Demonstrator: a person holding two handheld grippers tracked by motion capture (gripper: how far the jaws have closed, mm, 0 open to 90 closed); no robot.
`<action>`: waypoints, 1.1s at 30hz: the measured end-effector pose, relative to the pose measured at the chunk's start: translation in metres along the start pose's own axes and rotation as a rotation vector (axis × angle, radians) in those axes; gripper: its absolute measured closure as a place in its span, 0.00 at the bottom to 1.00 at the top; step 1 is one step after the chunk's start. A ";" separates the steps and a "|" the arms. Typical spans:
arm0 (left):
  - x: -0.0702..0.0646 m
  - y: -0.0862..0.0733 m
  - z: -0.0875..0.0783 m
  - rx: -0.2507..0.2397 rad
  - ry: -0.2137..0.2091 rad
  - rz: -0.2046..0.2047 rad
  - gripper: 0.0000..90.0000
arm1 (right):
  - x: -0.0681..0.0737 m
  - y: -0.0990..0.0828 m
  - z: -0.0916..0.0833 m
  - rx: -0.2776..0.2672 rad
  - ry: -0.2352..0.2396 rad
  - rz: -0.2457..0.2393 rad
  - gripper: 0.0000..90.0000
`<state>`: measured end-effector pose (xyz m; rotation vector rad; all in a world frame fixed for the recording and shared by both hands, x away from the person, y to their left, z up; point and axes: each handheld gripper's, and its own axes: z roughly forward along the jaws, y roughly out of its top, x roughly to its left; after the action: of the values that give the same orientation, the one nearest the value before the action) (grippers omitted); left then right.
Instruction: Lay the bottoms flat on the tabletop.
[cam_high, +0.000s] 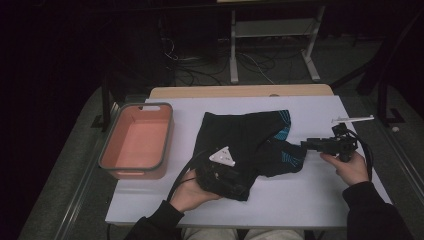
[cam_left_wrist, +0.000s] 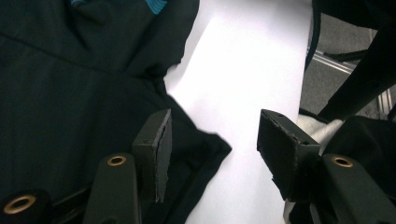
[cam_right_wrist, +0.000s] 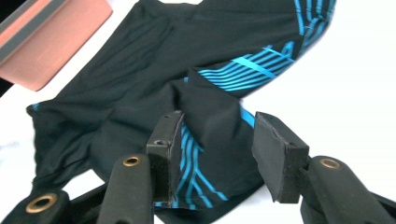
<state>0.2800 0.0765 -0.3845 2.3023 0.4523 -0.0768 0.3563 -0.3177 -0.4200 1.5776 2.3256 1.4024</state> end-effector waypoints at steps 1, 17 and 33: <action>0.000 0.002 0.001 0.000 -0.003 0.002 0.50 | -0.003 0.000 0.001 0.001 -0.004 0.006 0.57; 0.002 0.036 0.028 -0.026 -0.032 0.035 0.51 | -0.035 -0.004 0.017 0.044 -0.044 0.082 0.64; 0.030 0.047 0.058 -0.044 0.017 -0.006 0.55 | -0.037 -0.004 0.036 0.129 -0.045 0.065 0.92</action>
<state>0.3289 0.0137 -0.3984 2.2598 0.4652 -0.0500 0.3878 -0.3221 -0.4611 1.7137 2.4038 1.2374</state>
